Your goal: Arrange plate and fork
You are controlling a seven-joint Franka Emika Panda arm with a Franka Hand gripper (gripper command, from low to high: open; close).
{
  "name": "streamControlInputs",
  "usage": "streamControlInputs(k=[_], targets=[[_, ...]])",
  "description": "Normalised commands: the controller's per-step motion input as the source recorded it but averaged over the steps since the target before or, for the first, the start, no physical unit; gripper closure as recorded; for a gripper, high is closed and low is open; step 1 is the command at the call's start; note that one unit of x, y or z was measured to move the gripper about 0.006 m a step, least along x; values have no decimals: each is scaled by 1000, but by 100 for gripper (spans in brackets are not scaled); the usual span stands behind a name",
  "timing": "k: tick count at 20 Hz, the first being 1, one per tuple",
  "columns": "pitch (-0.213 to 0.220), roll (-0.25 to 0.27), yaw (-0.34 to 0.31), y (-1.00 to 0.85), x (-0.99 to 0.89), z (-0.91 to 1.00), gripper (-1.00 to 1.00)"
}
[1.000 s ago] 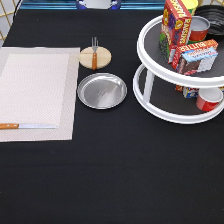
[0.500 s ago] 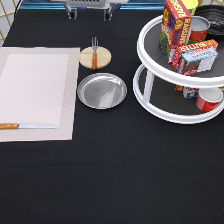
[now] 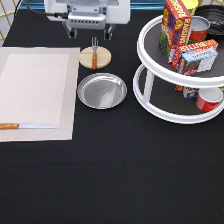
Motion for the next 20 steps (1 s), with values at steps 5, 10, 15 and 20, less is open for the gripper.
streamControlInputs(k=[5,10,15,20], targets=[[-30,110,31,-68,409,-349,-100],[-27,89,23,-4,366,-400,-100],[-1,55,5,2,336,-397,-100],[34,84,0,-12,339,-339,-100]])
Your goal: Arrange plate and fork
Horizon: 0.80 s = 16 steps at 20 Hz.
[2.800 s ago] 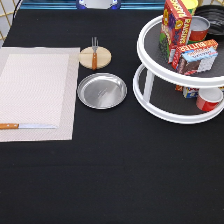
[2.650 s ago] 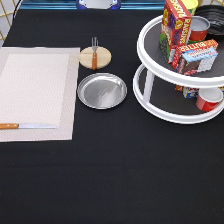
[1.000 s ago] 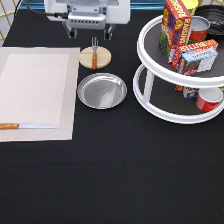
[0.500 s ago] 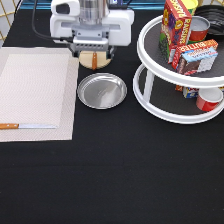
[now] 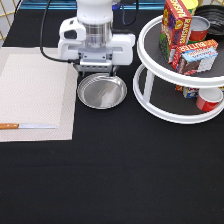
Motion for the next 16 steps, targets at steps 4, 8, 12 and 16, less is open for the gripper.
streamControlInputs(k=[4,8,12,16], targets=[[77,99,2,0,378,-211,-100],[98,152,15,-121,327,-177,-100],[117,181,11,-251,221,-176,-100],[119,181,5,-304,90,-181,-100]])
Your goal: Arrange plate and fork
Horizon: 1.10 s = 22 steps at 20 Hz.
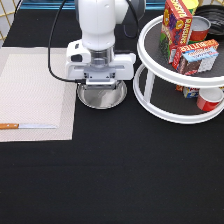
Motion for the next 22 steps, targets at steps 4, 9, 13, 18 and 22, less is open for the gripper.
streamControlInputs(k=[4,9,13,18,22], targets=[[131,168,2,-255,193,-106,-100],[144,154,0,-251,291,7,-100],[132,145,0,-368,331,134,-100],[122,110,-2,-529,202,168,-100],[118,48,-12,-559,154,209,-100]])
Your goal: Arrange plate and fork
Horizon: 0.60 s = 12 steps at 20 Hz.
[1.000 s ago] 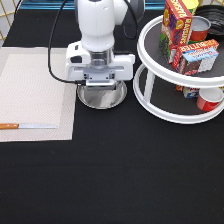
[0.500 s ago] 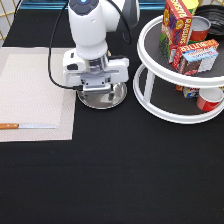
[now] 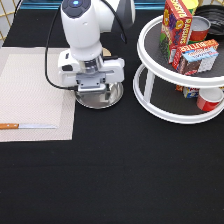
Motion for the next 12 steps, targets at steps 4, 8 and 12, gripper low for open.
streamControlInputs(k=[4,8,12], targets=[[107,55,-10,-622,139,212,-100],[63,23,-3,-688,266,203,-100],[20,7,27,-770,377,143,-100]])
